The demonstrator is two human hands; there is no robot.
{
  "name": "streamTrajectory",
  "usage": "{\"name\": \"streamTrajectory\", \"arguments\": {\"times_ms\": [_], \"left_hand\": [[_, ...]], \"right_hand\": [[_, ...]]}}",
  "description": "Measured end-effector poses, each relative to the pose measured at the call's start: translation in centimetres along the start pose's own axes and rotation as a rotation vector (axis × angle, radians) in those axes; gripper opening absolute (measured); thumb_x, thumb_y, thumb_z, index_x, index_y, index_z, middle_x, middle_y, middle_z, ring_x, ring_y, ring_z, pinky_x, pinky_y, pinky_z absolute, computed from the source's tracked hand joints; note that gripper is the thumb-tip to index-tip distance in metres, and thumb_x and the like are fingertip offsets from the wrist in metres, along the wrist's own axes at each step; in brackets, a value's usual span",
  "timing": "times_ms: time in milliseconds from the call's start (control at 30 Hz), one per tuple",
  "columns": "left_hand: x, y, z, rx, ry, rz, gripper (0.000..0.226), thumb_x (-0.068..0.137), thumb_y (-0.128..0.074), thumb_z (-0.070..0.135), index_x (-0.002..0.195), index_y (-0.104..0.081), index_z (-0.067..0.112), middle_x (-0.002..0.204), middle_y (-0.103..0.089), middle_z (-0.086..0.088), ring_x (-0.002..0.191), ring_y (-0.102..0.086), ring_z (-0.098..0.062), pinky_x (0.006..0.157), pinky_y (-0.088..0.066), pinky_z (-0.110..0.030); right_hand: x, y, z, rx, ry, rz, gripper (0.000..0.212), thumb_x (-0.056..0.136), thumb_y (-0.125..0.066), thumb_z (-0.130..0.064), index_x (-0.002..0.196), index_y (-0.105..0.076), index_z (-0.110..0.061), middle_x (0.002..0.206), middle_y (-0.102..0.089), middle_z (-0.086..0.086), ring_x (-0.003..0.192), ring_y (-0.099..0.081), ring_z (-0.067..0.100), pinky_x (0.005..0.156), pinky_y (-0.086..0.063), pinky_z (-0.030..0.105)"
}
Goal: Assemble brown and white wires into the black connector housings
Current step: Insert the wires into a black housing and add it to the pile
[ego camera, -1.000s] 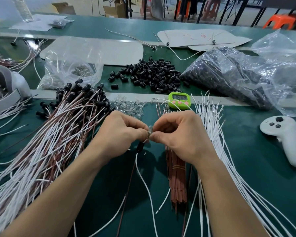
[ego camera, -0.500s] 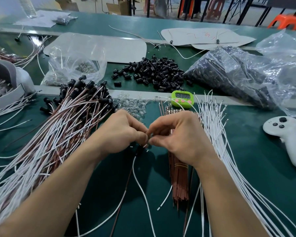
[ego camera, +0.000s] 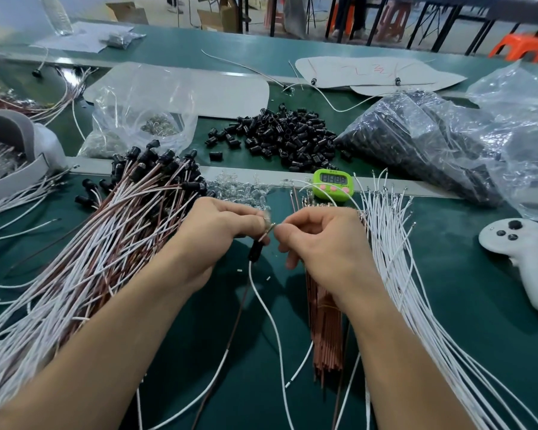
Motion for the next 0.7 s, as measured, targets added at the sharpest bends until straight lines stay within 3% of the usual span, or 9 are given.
{"name": "streamTrajectory", "arguments": {"times_ms": [100, 233, 433, 533, 700], "left_hand": [[0.2, 0.1, -0.2, -0.02, 0.009, 0.15, 0.026, 0.077, -0.072, -0.009, 0.062, -0.078, 0.011, 0.066, -0.072, -0.009, 0.063, -0.065, -0.017, 0.073, -0.051, -0.03], [0.2, 0.2, -0.3, 0.004, 0.017, 0.224, 0.026, 0.078, -0.075, -0.004, 0.062, -0.079, 0.016, 0.066, -0.073, -0.005, 0.063, -0.066, -0.015, 0.076, -0.051, -0.031], [0.1, 0.0, 0.1, 0.031, -0.018, 0.205, 0.03, 0.075, -0.078, -0.003, 0.059, -0.079, 0.022, 0.063, -0.073, 0.002, 0.063, -0.067, -0.005, 0.076, -0.05, -0.025], [-0.2, -0.1, 0.3, 0.027, -0.047, 0.198, 0.013, 0.061, -0.08, 0.01, 0.061, -0.08, 0.023, 0.064, -0.074, 0.001, 0.065, -0.067, -0.006, 0.077, -0.051, -0.024], [-0.3, 0.0, 0.4, 0.04, -0.072, 0.199, 0.011, 0.056, -0.075, 0.017, 0.063, -0.08, 0.023, 0.064, -0.074, -0.003, 0.064, -0.068, -0.012, 0.078, -0.055, -0.031]], "right_hand": [[-0.5, -1.1, -0.4, 0.03, 0.004, 0.011, 0.017, 0.087, -0.079, -0.021, 0.071, -0.075, -0.017, 0.06, -0.072, -0.001, 0.047, -0.07, 0.015, 0.046, -0.043, 0.017], [-0.9, -1.8, -0.7, -0.024, 0.024, 0.084, 0.016, 0.083, -0.084, -0.024, 0.071, -0.075, -0.021, 0.056, -0.071, -0.007, 0.046, -0.068, 0.007, 0.046, -0.043, 0.011], [-0.6, -1.9, -0.4, 0.059, -0.019, 0.142, 0.015, 0.082, -0.083, -0.014, 0.071, -0.076, -0.02, 0.058, -0.071, -0.004, 0.041, -0.065, 0.011, 0.043, -0.044, 0.019], [-0.5, -2.0, -0.1, 0.083, -0.021, 0.142, 0.015, 0.081, -0.083, -0.014, 0.069, -0.075, -0.02, 0.058, -0.071, -0.003, 0.041, -0.06, 0.011, 0.044, -0.043, 0.021], [-0.1, -1.9, 0.0, 0.146, 0.005, 0.131, 0.019, 0.08, -0.08, -0.011, 0.065, -0.074, -0.023, 0.057, -0.07, -0.002, 0.043, -0.058, 0.009, 0.046, -0.043, 0.02]]}}
Point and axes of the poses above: each hand's wrist, its own x-axis towards the middle knuckle, its own y-axis out of the back of the hand, z = x × y, the point moved 3 cm from there along x, towards the middle knuckle
